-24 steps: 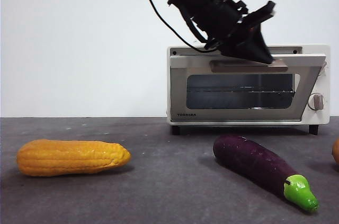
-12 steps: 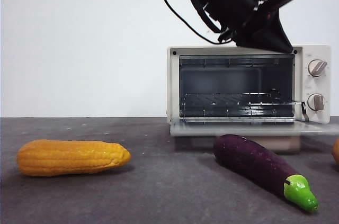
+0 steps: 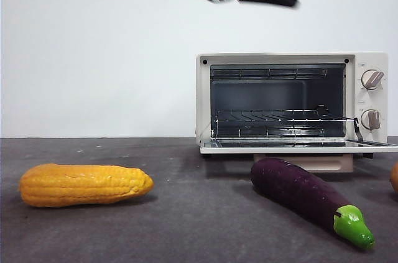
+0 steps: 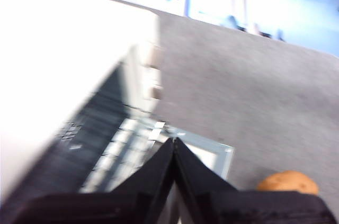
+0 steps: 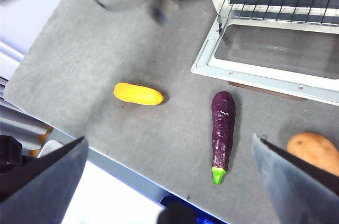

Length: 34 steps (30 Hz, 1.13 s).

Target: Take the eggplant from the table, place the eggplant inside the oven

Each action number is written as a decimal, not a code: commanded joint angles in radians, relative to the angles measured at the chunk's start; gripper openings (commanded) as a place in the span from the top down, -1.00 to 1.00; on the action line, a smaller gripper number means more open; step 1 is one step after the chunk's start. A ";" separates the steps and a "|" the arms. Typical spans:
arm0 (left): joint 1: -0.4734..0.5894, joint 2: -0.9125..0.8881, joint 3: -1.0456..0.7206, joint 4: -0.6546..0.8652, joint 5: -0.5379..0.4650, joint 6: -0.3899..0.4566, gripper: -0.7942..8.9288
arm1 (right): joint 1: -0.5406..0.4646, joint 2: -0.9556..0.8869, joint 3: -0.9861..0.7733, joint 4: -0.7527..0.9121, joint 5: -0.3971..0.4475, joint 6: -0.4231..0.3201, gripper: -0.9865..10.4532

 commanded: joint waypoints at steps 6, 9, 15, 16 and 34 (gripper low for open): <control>0.189 -0.287 -0.007 -0.210 -0.022 -0.008 0.85 | 0.002 0.042 0.002 0.003 0.000 -0.008 -0.27; 0.259 -0.389 -0.007 -0.325 -0.021 -0.007 0.85 | 0.002 0.065 0.002 -0.001 -0.001 -0.018 -0.27; 0.318 -0.486 -0.007 -0.491 -0.020 0.014 0.85 | 0.002 0.077 0.002 -0.001 -0.001 -0.027 -0.27; 0.323 -0.498 -0.008 -0.511 -0.021 0.022 0.85 | 0.002 0.077 0.002 -0.001 -0.001 -0.030 -0.27; 0.538 -0.808 -0.013 -0.644 -0.083 0.023 0.85 | 0.040 0.078 0.002 -0.012 0.000 -0.049 -0.27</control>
